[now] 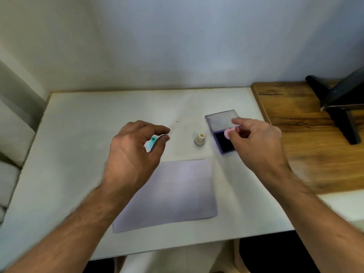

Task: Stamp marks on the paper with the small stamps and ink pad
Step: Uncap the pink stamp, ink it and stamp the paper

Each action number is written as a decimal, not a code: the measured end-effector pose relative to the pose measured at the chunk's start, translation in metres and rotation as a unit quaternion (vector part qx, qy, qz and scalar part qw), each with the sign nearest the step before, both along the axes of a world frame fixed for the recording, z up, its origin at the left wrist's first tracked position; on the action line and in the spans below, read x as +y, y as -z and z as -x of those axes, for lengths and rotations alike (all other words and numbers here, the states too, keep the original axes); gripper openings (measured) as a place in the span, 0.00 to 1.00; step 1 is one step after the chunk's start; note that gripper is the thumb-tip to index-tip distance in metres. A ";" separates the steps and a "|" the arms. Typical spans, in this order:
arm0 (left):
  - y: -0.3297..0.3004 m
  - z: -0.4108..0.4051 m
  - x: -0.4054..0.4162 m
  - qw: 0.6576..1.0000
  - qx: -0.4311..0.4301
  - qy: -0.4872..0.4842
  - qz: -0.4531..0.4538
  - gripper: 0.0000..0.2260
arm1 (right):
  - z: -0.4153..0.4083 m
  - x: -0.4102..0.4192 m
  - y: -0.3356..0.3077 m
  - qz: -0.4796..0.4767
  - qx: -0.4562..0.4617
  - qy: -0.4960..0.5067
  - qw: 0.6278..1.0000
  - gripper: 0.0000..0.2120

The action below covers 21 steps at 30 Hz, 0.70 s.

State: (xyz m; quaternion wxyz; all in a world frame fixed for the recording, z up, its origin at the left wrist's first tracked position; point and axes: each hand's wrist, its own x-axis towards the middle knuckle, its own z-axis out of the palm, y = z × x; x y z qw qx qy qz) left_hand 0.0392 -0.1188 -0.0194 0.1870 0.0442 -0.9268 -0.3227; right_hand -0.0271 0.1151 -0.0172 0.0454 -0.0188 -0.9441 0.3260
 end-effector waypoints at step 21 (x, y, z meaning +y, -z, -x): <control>0.013 -0.003 -0.002 0.999 0.000 0.034 -0.015 0.06 | 0.017 0.011 0.020 -0.031 -0.096 0.015 0.995 0.12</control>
